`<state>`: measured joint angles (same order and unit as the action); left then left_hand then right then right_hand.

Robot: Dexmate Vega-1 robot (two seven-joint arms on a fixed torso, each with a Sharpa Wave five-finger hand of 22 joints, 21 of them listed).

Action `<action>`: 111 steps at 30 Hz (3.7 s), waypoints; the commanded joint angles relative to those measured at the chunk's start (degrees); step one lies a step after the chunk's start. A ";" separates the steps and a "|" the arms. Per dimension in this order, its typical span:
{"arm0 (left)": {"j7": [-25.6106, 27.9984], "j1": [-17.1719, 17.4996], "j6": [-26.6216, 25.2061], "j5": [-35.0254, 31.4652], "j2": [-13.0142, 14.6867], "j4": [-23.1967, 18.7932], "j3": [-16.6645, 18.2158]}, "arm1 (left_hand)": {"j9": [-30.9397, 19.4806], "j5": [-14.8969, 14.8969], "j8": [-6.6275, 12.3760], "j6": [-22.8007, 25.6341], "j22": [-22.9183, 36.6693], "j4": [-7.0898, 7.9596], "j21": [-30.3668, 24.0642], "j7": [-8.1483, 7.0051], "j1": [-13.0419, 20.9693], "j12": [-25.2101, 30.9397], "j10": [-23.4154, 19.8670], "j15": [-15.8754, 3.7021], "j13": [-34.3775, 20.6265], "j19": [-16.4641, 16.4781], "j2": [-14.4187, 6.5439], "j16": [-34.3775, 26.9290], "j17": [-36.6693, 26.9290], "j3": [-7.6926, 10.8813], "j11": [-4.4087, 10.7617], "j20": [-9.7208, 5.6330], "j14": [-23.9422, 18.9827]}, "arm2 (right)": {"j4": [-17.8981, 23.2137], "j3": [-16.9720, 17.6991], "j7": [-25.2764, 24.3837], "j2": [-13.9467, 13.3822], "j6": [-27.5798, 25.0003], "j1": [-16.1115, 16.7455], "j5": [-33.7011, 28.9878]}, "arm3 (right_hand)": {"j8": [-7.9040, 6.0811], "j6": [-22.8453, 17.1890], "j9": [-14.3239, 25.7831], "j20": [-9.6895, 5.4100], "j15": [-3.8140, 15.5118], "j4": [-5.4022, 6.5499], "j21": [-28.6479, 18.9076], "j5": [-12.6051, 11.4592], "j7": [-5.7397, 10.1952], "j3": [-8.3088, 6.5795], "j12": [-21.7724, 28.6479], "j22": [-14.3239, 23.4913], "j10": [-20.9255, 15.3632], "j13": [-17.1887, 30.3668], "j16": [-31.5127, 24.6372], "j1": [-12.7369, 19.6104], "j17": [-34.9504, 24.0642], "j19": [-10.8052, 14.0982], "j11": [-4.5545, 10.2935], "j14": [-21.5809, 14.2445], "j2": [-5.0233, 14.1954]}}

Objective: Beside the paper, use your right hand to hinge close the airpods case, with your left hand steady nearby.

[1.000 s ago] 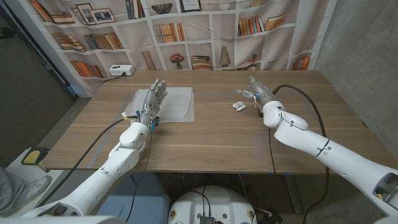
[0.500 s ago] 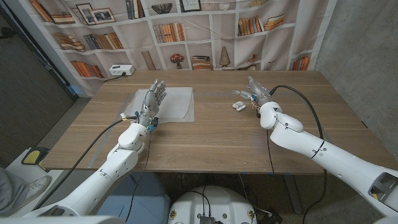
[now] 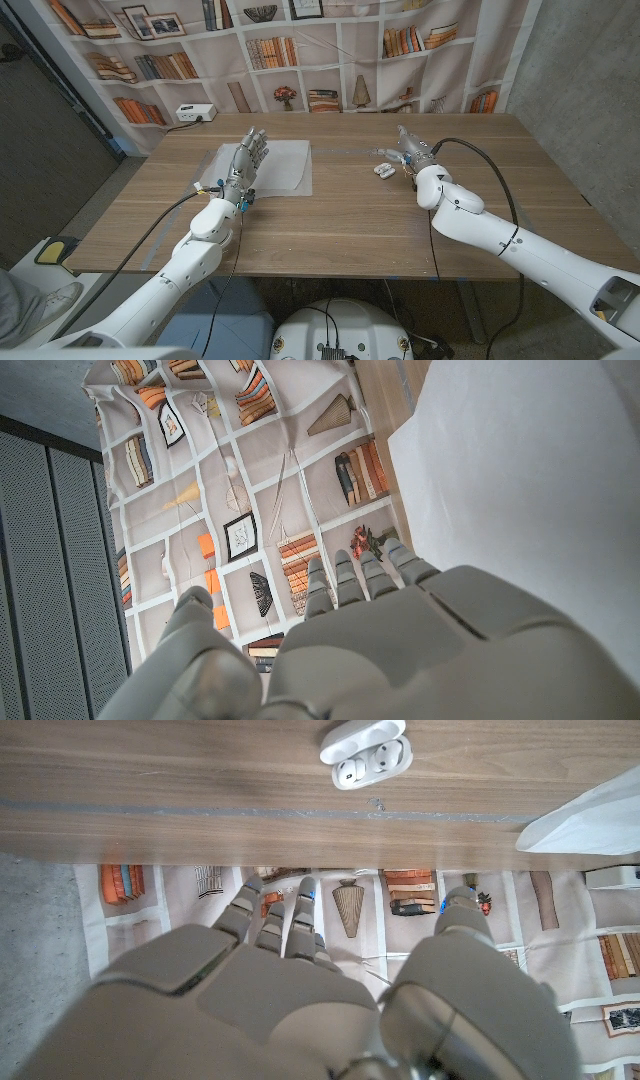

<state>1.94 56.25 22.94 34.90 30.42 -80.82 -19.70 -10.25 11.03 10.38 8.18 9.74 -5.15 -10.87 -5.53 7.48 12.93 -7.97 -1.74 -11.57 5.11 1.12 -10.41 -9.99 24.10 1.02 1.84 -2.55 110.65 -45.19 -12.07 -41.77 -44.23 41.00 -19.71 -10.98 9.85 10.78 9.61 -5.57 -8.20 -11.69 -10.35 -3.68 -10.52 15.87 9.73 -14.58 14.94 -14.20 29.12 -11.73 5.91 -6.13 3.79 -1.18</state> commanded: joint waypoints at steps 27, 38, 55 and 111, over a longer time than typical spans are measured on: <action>-0.57 2.03 2.04 0.70 -0.64 -1.53 0.24 | -0.15 -0.05 0.40 0.04 0.30 -0.40 -0.20 0.16 0.10 0.09 -0.57 0.08 -0.23 -0.02 -0.38 -0.24 -0.25 0.03 -0.11 0.21 -0.27 | -1.77 -2.09 2.90 0.96 -3.78 -1.12 -2.18 | -0.23 4.36 0.26 -0.02 -0.57 0.39 0.74 -0.06 0.14 -0.24 -0.70 0.17 1.28 0.70 0.92 0.65 -0.17 -1.03 0.07 1.65 0.42; -0.63 1.92 2.13 0.74 -0.77 -0.91 0.26 | -0.15 -0.05 0.44 0.13 0.30 -0.41 -0.19 0.15 -0.01 0.11 -0.64 0.03 -0.23 -0.05 -0.45 -0.24 -0.26 -0.02 -0.16 0.18 -0.28 | -1.74 -3.53 3.87 0.82 -5.56 -2.11 -2.93 | -0.31 4.34 0.26 -0.10 -0.45 0.35 0.74 -0.06 0.23 -0.36 -0.73 0.18 1.23 0.89 0.94 0.88 -0.20 -1.09 0.22 1.63 0.62; -0.15 2.68 2.10 1.02 -0.26 -1.85 0.96 | -0.15 -0.04 0.53 0.37 0.30 -0.43 -0.20 0.13 -0.15 0.09 -0.65 0.08 -0.23 -0.02 -0.53 -0.22 -0.28 -0.10 -0.22 0.15 -0.22 | -2.37 -6.05 5.32 1.65 -7.89 -4.06 -3.48 | -0.49 4.08 0.25 -0.60 -0.12 0.40 0.67 0.00 0.52 -0.33 -0.69 0.19 0.89 1.24 0.95 0.95 -0.27 -1.07 0.55 1.54 0.71; -1.29 3.68 3.17 2.82 -1.10 -1.66 1.35 | -0.14 0.04 0.65 1.42 0.32 -0.06 -0.13 0.11 -1.55 0.20 -1.20 -0.11 -0.24 -0.84 -0.68 -0.21 -0.34 -0.77 -0.13 -0.10 0.49 | -6.23 -16.19 11.06 4.03 -14.51 -11.13 -11.80 | -0.55 3.77 0.26 -0.86 -0.58 1.17 0.10 0.01 0.99 0.53 0.61 0.26 -2.30 1.99 0.54 -0.66 -0.38 0.95 0.32 -0.23 0.48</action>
<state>1.04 59.78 26.35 36.83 29.65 -82.17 -18.30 -10.25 11.03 10.86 9.32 9.74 -5.12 -10.86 -5.43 6.18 12.96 -8.70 -1.84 -11.57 4.49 0.46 -10.42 -10.12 23.61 0.72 1.64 -2.03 104.58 -60.06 -1.77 -37.66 -57.81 30.49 -30.15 -11.26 9.80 10.78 8.70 -5.85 -7.33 -11.26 -10.35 -2.25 -10.11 16.13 9.73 -16.35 16.65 -13.31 28.87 -11.85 6.43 -6.01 4.06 -0.65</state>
